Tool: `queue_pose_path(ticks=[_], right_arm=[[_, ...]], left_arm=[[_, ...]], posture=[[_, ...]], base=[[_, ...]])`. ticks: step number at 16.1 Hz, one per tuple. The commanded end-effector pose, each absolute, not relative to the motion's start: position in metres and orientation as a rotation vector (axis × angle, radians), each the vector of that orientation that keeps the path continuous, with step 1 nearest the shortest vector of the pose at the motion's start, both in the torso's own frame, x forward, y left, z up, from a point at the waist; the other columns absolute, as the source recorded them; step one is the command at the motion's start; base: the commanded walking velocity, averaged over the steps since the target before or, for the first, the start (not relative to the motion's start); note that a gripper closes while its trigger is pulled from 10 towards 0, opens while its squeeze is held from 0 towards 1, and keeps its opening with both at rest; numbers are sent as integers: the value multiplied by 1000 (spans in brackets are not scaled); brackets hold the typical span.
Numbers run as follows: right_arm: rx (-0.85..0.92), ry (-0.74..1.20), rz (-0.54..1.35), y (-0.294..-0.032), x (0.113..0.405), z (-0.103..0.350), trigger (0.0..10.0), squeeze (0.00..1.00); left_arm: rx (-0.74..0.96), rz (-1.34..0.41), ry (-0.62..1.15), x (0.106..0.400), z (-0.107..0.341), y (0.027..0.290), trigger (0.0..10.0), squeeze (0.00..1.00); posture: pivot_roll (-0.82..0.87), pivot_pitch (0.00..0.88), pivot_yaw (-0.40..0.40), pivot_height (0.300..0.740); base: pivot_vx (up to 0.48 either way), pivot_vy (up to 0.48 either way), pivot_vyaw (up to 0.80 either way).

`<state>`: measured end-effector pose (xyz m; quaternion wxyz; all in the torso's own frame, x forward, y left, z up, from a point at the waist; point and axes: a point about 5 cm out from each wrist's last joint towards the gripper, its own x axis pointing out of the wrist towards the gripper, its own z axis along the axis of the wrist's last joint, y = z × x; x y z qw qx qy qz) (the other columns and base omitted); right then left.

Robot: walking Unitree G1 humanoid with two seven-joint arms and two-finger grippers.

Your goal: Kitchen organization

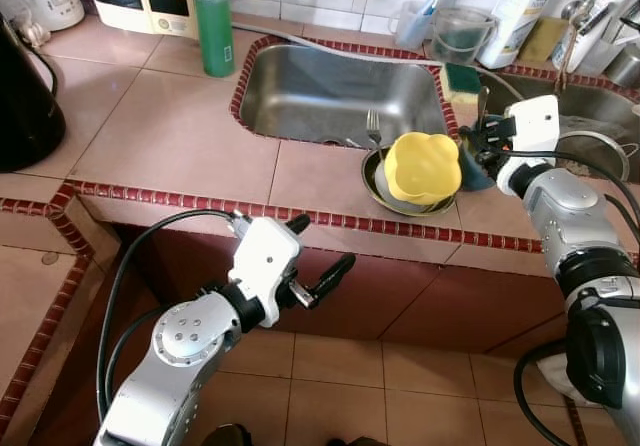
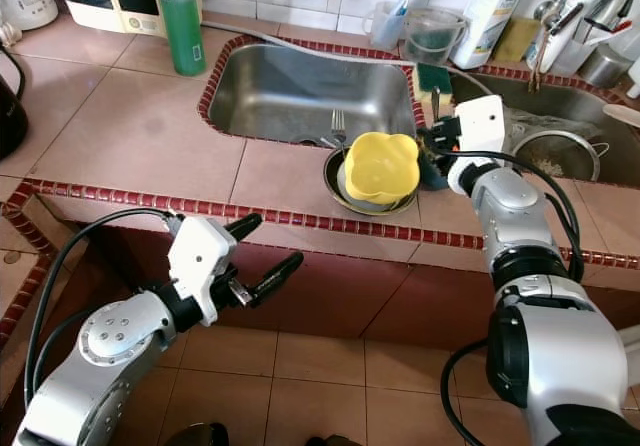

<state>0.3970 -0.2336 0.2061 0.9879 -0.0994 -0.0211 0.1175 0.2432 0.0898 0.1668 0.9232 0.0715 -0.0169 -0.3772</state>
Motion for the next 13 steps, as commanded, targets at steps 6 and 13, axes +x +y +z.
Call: queue_pose_path(ticks=[6, 13], right_arm=[[-229, -69, 254, -234, 399, 218, 0, 0], [-228, -82, 264, -231, 400, 222, 0, 0]], left_arm=[[145, -783, -46, 241, 171, 87, 10000, 0], [151, -778, -52, 243, 172, 88, 10000, 0]], posture=[[42, 181, -133, 732], [44, 173, -132, 732]], base=[[0, 0, 0], [0, 0, 0]])
